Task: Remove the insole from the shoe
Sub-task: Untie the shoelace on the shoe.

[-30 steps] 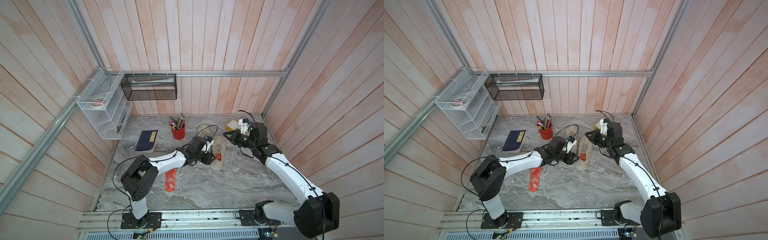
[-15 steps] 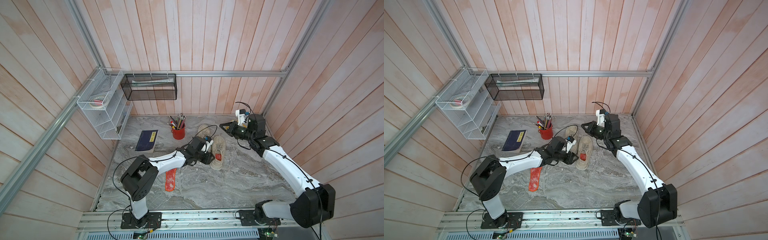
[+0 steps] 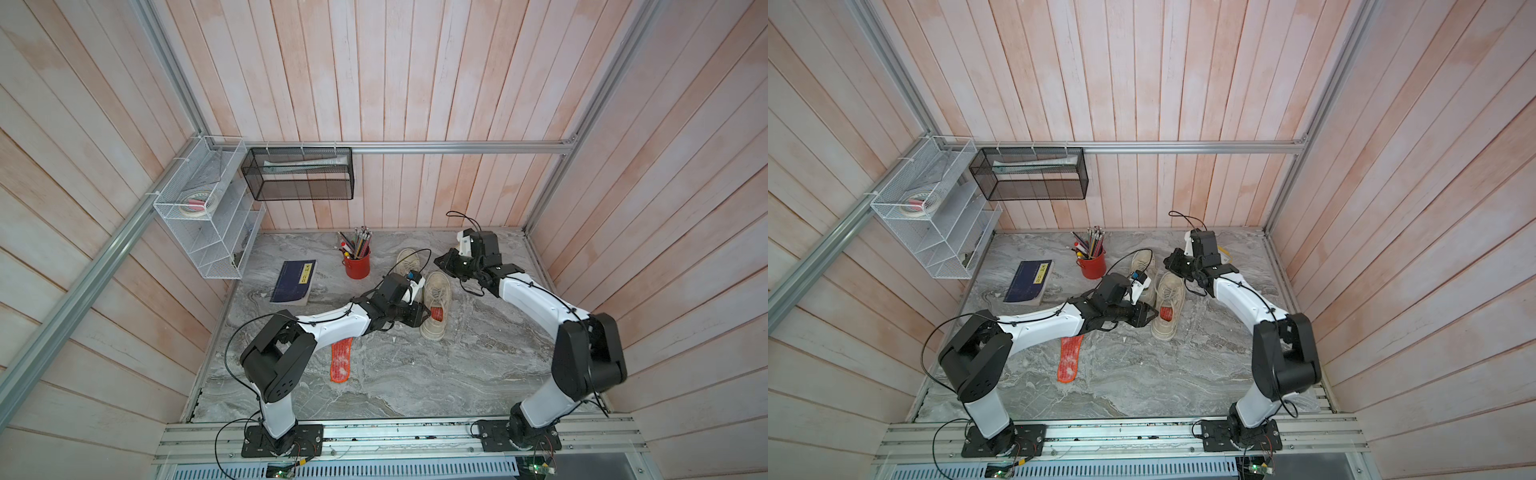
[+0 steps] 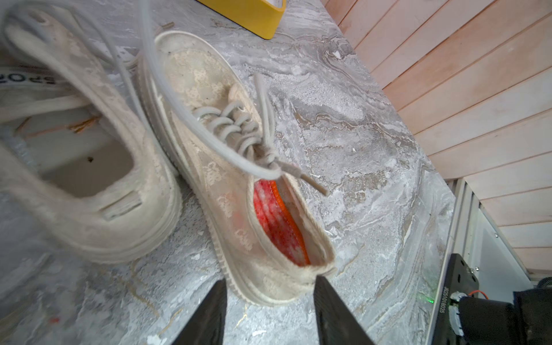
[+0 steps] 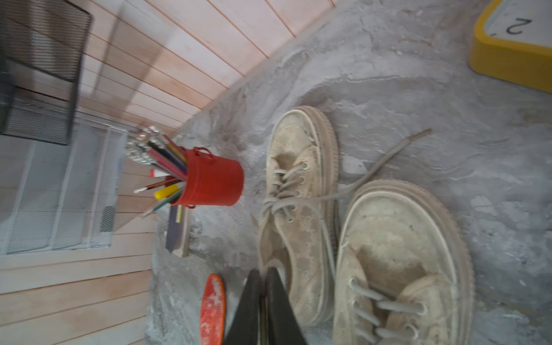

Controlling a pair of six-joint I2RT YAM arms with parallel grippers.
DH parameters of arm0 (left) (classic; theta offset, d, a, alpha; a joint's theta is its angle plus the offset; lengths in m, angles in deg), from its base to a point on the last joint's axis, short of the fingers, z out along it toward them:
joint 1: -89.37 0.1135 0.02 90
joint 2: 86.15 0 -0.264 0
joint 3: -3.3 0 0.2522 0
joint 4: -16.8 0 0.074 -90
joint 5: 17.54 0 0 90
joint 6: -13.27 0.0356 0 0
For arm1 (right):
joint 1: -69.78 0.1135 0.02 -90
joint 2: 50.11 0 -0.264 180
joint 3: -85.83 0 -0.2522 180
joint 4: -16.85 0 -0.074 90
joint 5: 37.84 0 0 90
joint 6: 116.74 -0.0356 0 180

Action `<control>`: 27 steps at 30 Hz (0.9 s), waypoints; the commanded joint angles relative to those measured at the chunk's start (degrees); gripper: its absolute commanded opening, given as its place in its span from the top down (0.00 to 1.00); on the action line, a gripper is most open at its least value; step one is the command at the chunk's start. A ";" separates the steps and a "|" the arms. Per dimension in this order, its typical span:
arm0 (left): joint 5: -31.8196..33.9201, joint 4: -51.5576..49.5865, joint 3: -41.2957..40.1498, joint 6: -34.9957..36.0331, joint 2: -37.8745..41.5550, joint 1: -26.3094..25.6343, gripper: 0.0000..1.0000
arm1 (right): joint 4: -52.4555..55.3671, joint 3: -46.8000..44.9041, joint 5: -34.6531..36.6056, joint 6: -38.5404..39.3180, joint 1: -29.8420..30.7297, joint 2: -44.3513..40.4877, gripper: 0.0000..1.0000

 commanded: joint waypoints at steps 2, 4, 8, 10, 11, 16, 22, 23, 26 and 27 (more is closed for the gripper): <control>3.27 1.87 -2.32 -2.49 4.33 1.60 0.50 | 12.84 10.82 12.48 9.42 -1.03 7.98 0.58; 4.52 1.95 -3.19 -3.12 5.44 2.18 0.50 | 18.29 15.36 16.37 11.51 -1.90 9.75 0.51; 6.36 3.13 -5.22 -5.66 7.65 3.46 0.49 | 25.84 19.98 21.55 15.53 -2.64 7.94 0.41; 8.03 3.70 -5.93 -6.67 8.53 3.93 0.47 | 29.84 20.27 21.70 16.42 -2.56 5.66 0.40; 8.65 3.94 -6.32 -6.75 8.97 4.11 0.46 | 31.00 18.89 20.24 16.18 -2.25 3.90 0.40; 10.17 4.89 -7.59 -7.92 9.84 5.26 0.47 | 32.65 8.23 16.98 12.08 4.78 -6.67 0.41; 10.94 6.88 -9.26 -9.30 10.46 5.62 0.47 | 37.05 4.05 17.79 7.90 12.39 -8.29 0.44; 10.93 6.97 -9.38 -9.30 10.50 5.62 0.48 | 37.31 3.80 18.27 7.54 13.03 -7.89 0.46; 10.93 6.93 -10.02 -9.13 10.89 5.62 0.47 | 37.42 3.31 18.91 7.50 13.75 -6.09 0.52; 11.02 6.97 -10.25 -9.04 11.12 5.62 0.48 | 37.30 3.46 18.79 7.66 13.79 -5.49 0.54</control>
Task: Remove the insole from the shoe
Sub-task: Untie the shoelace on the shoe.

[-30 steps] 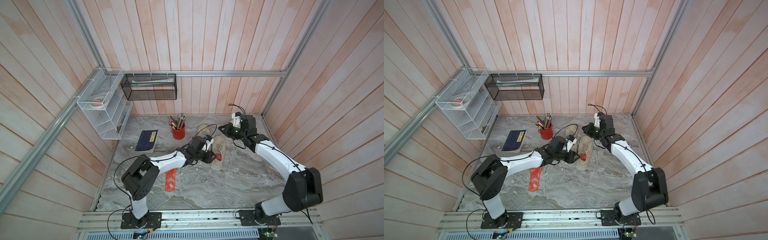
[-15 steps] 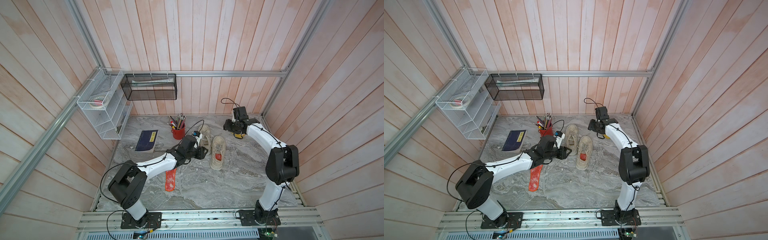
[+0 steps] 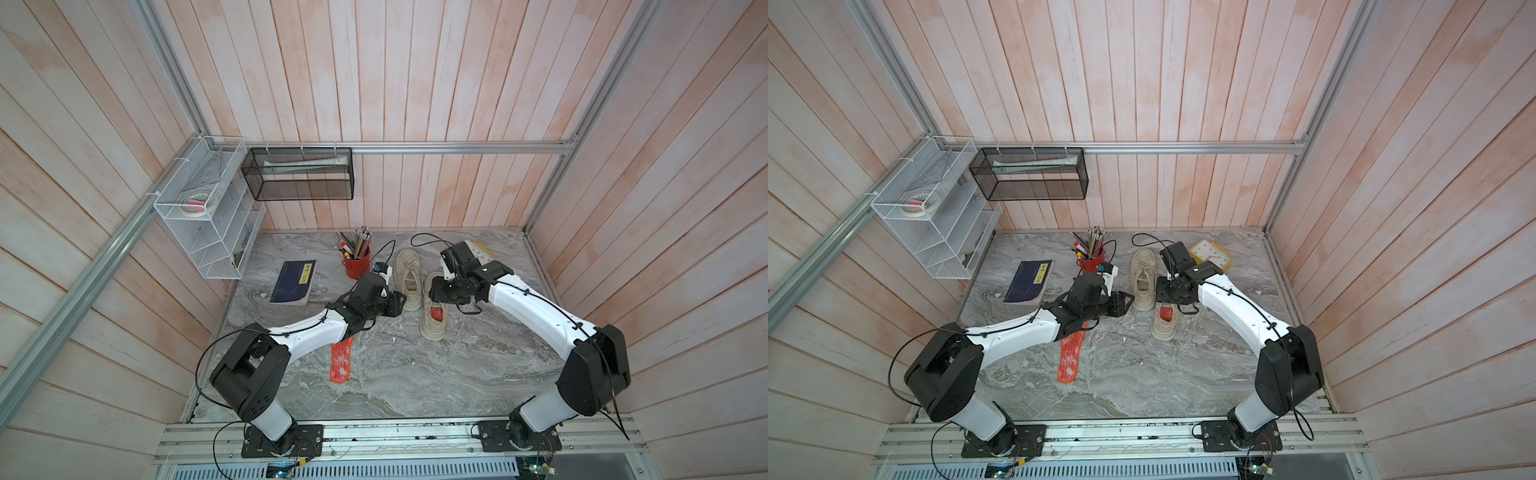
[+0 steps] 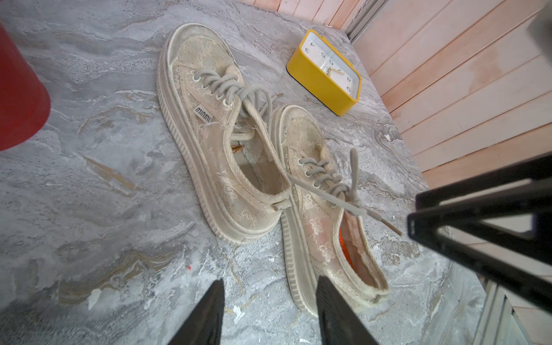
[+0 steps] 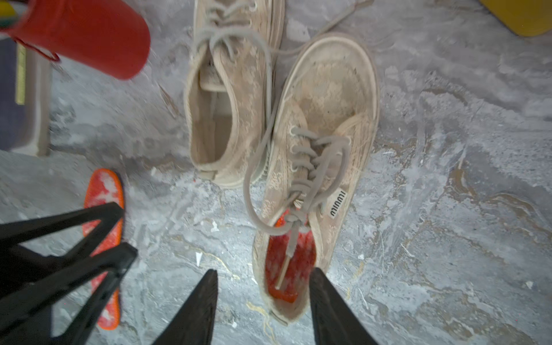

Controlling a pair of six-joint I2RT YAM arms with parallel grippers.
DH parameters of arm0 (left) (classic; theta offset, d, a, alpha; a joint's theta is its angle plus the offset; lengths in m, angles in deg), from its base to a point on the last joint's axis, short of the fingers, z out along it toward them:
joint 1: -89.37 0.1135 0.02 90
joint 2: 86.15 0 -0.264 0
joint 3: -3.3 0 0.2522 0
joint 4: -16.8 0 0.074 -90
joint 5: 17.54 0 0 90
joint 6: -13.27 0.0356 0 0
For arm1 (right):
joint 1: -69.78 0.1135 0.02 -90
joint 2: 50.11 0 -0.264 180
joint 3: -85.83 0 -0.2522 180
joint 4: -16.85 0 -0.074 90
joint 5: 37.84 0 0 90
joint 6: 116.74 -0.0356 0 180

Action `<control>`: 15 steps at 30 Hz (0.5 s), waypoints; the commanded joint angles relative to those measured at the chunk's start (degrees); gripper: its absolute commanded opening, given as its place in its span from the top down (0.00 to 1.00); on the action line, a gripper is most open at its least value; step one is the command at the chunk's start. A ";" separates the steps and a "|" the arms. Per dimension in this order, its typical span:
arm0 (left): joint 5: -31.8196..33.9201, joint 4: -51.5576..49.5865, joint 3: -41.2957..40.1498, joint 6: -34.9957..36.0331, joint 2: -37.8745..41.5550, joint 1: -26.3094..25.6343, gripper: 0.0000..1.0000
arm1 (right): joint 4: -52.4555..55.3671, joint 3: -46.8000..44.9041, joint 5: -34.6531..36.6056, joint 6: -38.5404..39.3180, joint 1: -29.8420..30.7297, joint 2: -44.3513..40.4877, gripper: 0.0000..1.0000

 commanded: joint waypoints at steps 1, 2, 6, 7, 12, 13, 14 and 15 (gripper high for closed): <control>0.96 1.52 -1.34 -0.25 2.39 0.25 0.47 | 2.24 0.02 1.30 -0.52 0.26 2.21 0.55; 1.05 1.75 -1.65 -0.25 2.69 0.20 0.47 | 2.19 0.23 1.14 -0.23 0.19 2.92 0.57; 1.41 1.79 -2.38 -0.04 3.63 0.20 0.48 | 2.99 1.57 2.13 0.50 0.24 5.81 0.67; 1.41 1.79 -2.38 0.01 3.73 0.20 0.48 | 3.27 2.00 2.55 0.59 0.18 6.31 0.70; 0.84 1.68 -2.24 0.43 3.60 0.22 0.48 | 4.22 3.28 5.03 0.77 0.20 7.48 0.88; 0.50 1.64 -2.18 0.44 3.49 0.24 0.48 | 4.23 3.42 5.34 0.93 0.18 7.42 0.92; 0.05 1.53 -2.03 0.49 3.27 0.26 0.48 | 4.36 3.73 5.70 1.07 0.18 7.22 0.95; -0.23 1.45 -1.95 0.54 3.13 0.20 0.48 | 4.57 4.15 6.14 1.16 0.18 7.09 0.99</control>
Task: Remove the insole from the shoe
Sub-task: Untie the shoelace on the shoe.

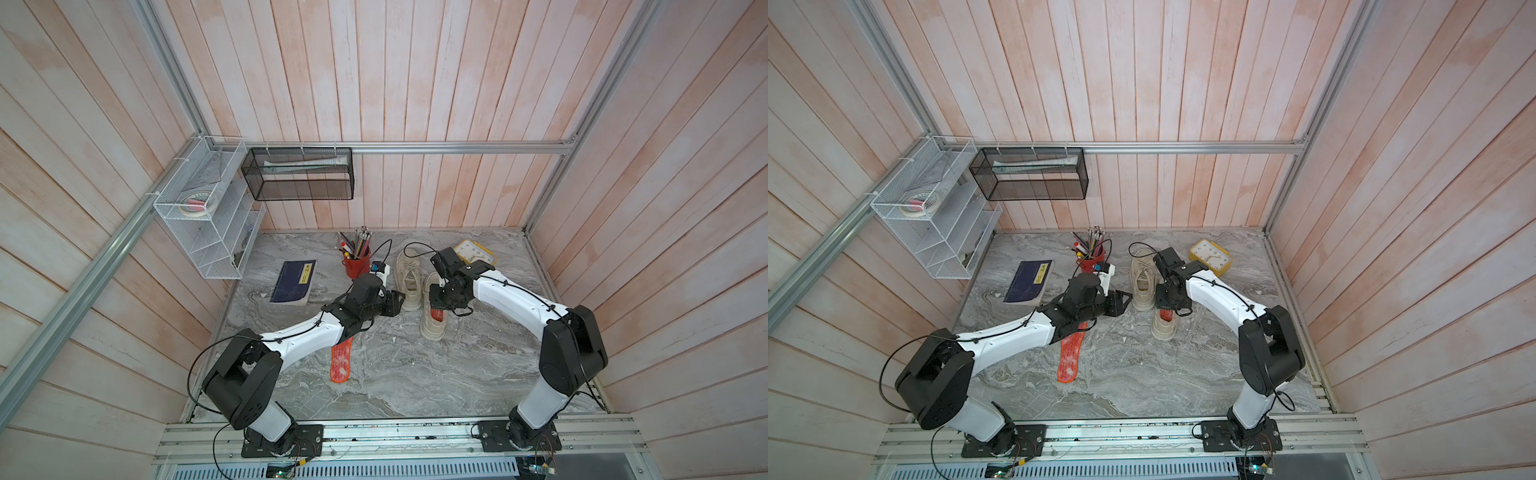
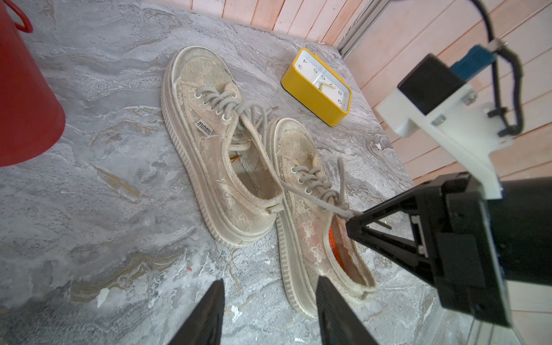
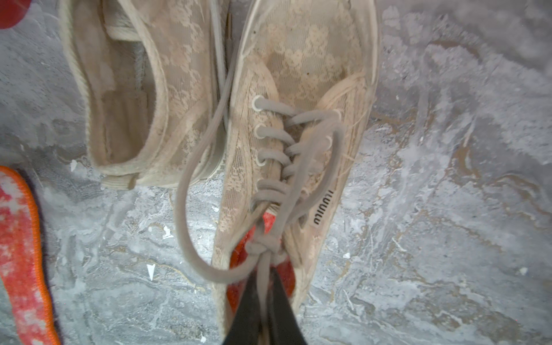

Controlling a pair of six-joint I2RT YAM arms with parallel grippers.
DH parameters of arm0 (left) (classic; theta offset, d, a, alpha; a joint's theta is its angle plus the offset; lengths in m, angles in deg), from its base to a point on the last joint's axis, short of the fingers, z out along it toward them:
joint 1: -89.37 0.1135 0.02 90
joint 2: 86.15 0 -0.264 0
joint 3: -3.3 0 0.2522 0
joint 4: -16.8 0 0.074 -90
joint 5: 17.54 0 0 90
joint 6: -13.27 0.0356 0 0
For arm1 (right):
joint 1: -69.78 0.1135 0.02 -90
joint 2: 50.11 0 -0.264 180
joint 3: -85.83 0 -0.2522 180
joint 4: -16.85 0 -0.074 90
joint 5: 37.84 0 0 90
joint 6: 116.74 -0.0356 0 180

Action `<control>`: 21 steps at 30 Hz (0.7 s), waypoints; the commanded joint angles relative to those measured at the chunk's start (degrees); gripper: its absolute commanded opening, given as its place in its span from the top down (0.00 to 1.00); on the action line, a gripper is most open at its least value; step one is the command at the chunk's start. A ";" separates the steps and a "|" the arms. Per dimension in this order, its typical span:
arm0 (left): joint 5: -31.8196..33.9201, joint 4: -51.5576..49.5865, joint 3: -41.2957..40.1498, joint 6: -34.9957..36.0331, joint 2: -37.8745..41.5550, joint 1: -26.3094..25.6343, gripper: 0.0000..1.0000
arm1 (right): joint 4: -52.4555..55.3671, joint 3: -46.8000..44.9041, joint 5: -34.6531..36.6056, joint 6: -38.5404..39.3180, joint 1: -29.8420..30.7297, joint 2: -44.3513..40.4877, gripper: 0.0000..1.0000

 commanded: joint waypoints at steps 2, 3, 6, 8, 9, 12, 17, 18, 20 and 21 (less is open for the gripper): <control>-1.41 0.58 -0.56 0.49 -0.13 0.20 0.48 | 2.73 3.25 3.45 1.03 0.23 -0.55 1.00; -1.73 0.58 -0.48 0.48 -0.27 0.20 0.48 | 3.06 3.61 3.58 1.24 0.21 -0.68 1.00; -2.70 0.58 -0.19 0.49 -0.95 0.22 0.48 | 3.89 4.53 3.52 1.58 0.16 -1.92 1.00; -4.17 0.86 0.24 0.49 -1.70 0.12 0.48 | 4.55 5.19 3.22 1.45 0.16 -3.23 1.00; -5.59 1.40 0.40 0.56 -2.09 0.03 0.48 | 4.92 5.57 2.99 1.22 0.16 -3.84 1.00; -10.50 3.74 0.95 2.23 -3.79 -1.03 0.46 | 6.34 7.52 3.01 0.73 0.18 -5.64 1.00; -11.88 1.84 4.21 5.21 -7.32 -3.78 0.46 | 9.53 11.94 4.66 0.29 0.15 -7.87 1.00; -12.02 1.67 4.59 5.39 -7.80 -4.05 0.46 | 10.07 12.70 5.04 0.24 0.18 -8.17 1.00; -12.21 1.00 5.69 5.50 -9.13 -4.44 0.46 | 10.79 14.40 5.76 0.02 0.20 -8.93 1.00; -12.18 0.58 6.18 5.59 -9.68 -4.57 0.46 | 10.80 15.21 6.04 -0.06 0.20 -9.37 1.00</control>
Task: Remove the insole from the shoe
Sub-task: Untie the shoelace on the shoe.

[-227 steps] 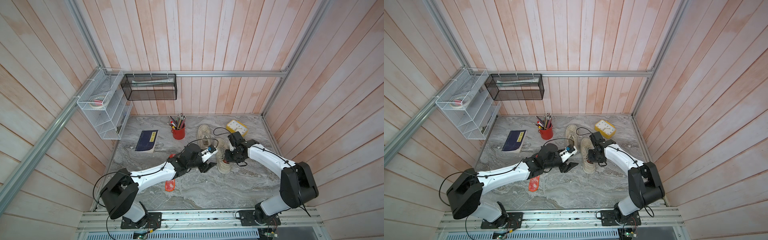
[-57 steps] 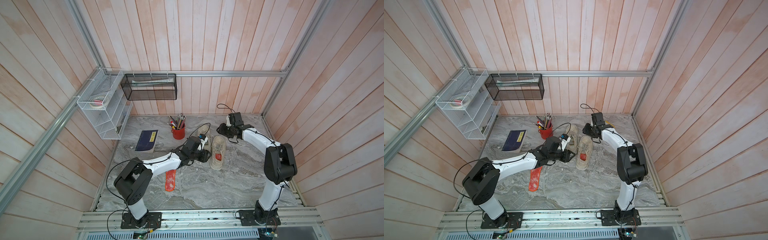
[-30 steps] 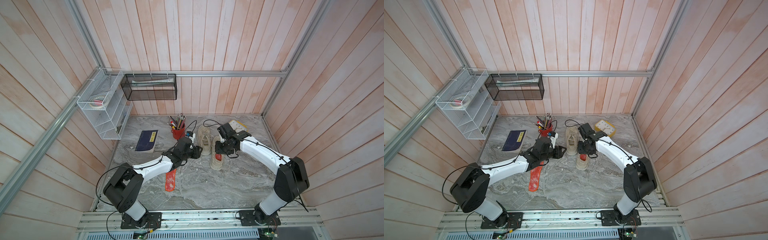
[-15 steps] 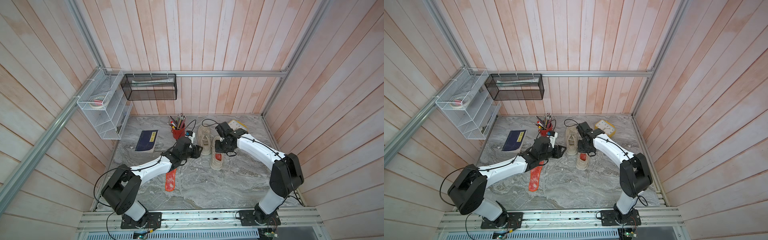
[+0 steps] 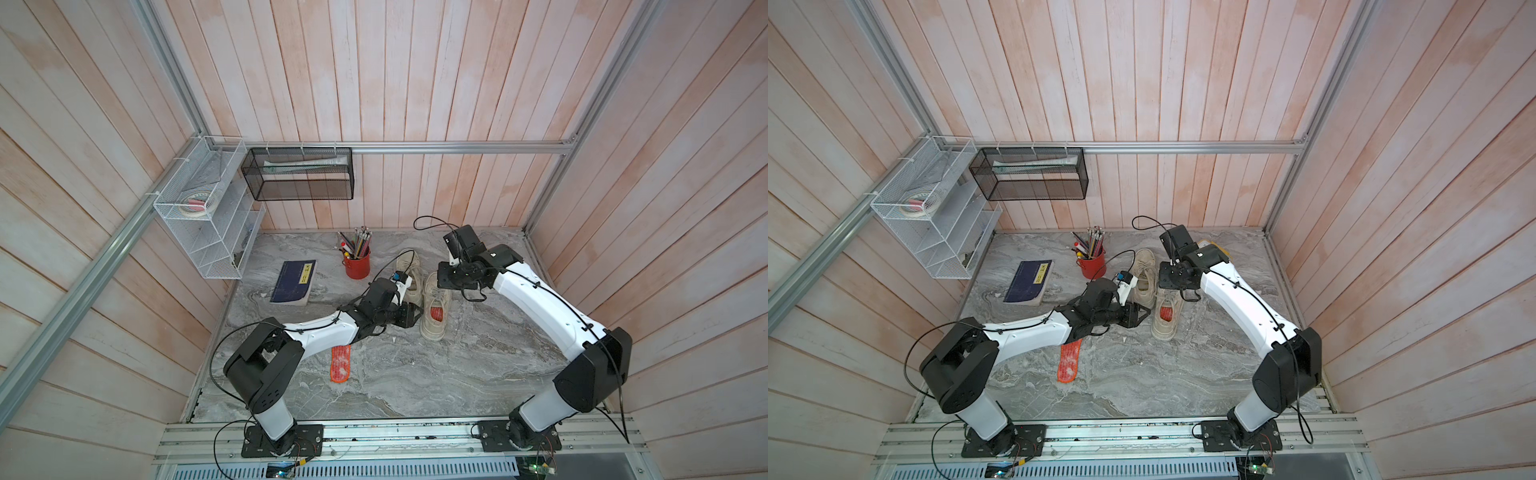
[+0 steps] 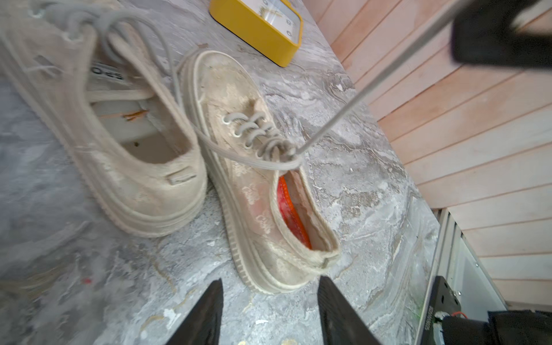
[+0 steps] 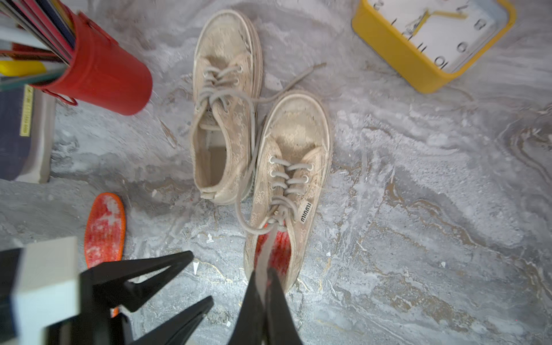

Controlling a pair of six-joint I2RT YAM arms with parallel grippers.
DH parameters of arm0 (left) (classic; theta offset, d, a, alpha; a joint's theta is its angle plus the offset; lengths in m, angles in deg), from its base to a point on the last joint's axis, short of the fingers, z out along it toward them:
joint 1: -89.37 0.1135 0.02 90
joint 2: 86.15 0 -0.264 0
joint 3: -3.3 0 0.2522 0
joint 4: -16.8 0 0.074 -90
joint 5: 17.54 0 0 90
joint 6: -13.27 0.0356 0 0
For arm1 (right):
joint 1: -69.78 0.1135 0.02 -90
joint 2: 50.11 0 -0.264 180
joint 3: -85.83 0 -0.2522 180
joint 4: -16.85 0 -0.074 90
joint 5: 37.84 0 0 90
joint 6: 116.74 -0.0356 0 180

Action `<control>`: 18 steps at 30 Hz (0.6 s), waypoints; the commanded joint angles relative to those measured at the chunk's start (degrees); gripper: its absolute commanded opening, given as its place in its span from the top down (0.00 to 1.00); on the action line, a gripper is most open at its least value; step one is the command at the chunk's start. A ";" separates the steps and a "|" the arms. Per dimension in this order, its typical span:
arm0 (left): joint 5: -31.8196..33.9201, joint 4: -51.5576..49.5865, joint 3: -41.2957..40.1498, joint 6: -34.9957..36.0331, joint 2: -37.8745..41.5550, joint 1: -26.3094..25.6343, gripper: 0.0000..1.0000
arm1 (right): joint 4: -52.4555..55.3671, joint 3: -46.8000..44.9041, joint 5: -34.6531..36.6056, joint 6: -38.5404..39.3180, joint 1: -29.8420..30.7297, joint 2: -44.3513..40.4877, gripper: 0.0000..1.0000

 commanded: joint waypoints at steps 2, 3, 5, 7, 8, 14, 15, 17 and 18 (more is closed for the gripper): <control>-1.37 -1.64 3.66 1.83 -2.86 -0.33 0.46 | 2.56 4.51 2.79 -0.85 0.21 -2.51 1.00; -1.31 -2.00 4.07 1.77 -3.37 -0.37 0.46 | 2.18 5.26 3.09 -0.85 0.16 -2.93 1.00; -1.38 -2.82 5.38 1.57 -4.54 -0.37 0.47 | 1.08 6.83 3.23 -0.44 0.21 -3.78 1.00; -1.26 -3.27 6.14 1.59 -5.26 -0.42 0.48 | -0.36 7.74 3.01 0.54 0.18 -4.33 1.00; -1.11 -3.38 6.49 1.56 -5.59 -0.46 0.49 | -1.12 7.84 2.63 0.93 0.22 -4.56 1.00; -1.22 -3.75 7.74 1.93 -6.87 -0.46 0.49 | -4.01 7.62 1.87 3.11 -0.11 -3.45 1.00; -1.28 -3.83 7.90 1.94 -7.09 -0.46 0.49 | -4.90 7.26 1.46 3.34 -0.27 -2.97 1.00; -1.63 -3.90 8.35 1.85 -7.67 -0.55 0.49 | -8.15 5.56 0.10 3.45 -1.02 -1.68 1.00; -1.71 -3.99 8.59 1.85 -7.95 -0.63 0.48 | -10.02 4.77 -0.79 3.36 -1.52 -0.89 1.00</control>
